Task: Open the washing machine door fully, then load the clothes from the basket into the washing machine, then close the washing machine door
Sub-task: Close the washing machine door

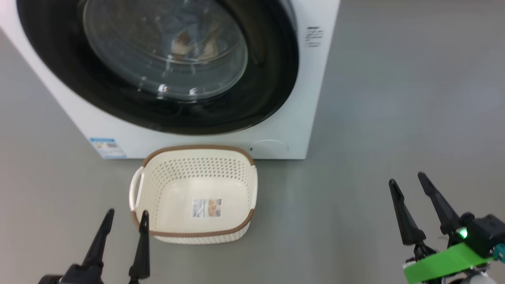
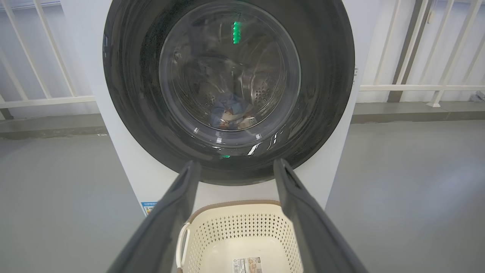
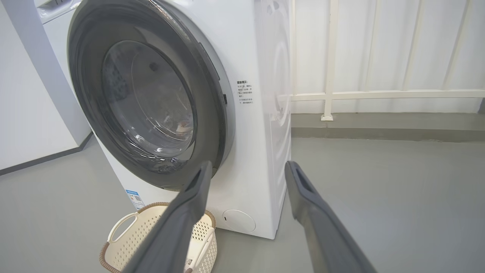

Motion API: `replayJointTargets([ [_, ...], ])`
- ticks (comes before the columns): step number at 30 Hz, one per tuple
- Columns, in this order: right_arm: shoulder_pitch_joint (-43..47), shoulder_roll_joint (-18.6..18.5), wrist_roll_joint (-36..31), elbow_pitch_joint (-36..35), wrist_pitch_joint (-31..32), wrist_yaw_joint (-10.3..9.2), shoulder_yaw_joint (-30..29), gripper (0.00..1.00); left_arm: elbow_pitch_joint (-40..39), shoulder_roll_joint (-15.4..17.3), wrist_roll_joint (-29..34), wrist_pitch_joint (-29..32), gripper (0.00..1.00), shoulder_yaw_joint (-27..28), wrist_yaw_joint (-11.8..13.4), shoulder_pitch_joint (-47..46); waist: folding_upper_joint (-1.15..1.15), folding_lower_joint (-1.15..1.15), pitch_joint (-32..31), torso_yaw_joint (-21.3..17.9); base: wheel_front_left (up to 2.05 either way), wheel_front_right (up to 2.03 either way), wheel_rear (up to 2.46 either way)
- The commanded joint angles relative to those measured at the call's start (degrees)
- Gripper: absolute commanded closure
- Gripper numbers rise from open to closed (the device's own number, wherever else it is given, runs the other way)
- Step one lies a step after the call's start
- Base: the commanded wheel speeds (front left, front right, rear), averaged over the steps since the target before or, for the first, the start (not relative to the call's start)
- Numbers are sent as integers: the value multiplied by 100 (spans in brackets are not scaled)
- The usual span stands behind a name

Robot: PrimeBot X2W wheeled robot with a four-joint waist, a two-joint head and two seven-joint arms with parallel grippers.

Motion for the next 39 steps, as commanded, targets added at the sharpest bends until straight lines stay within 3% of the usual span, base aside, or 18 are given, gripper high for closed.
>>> replayJointTargets([
  [1, 56, -27, -113, -182, -27, 8, 84, 0, -86, 117, 31, -46, 0, 232, -36, -24, 0, 0, -268, -279, 0, 0, 0],
  [15, 932, 226, -268, -288, -27, 8, -136, 0, -185, 191, -51, -46, 0, 415, -25, 605, 0, 0, -720, -545, 0, 0, 0],
  [39, 1164, 384, -342, -378, -27, 8, -197, 0, -148, 278, -87, -46, 0, 308, 28, 691, 0, 0, -904, -622, 0, 0, 0],
])
